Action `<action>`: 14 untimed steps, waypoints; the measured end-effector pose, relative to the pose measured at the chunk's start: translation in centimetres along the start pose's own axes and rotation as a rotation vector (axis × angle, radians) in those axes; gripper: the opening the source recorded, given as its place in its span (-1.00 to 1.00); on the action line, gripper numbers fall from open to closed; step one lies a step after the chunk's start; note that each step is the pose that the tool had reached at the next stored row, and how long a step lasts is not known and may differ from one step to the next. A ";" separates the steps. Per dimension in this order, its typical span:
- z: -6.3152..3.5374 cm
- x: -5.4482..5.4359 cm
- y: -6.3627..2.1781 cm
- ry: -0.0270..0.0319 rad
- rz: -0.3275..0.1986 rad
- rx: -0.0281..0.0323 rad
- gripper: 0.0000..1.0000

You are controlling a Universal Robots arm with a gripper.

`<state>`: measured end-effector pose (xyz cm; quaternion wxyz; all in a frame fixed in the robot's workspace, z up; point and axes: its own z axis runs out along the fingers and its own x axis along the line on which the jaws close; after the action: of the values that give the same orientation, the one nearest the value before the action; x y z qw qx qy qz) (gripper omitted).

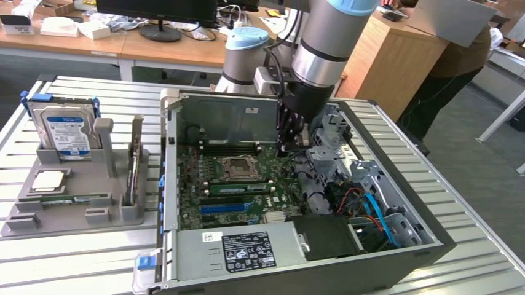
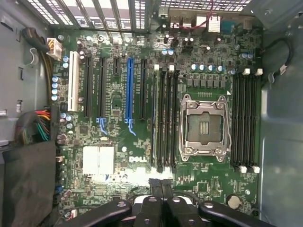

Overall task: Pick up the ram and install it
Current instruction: 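Press down the ram until it locks into place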

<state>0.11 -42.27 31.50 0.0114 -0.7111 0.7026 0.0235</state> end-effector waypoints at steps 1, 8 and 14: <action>0.13 0.0 0.00 0.0000 0.000 0.0000 -0.80; 0.87 0.0 -0.02 0.0001 0.000 -0.0001 -0.80; 1.45 0.1 -0.02 0.0000 0.000 0.0000 -0.80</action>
<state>0.11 -42.27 30.04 0.0114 -0.7111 0.7026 0.0235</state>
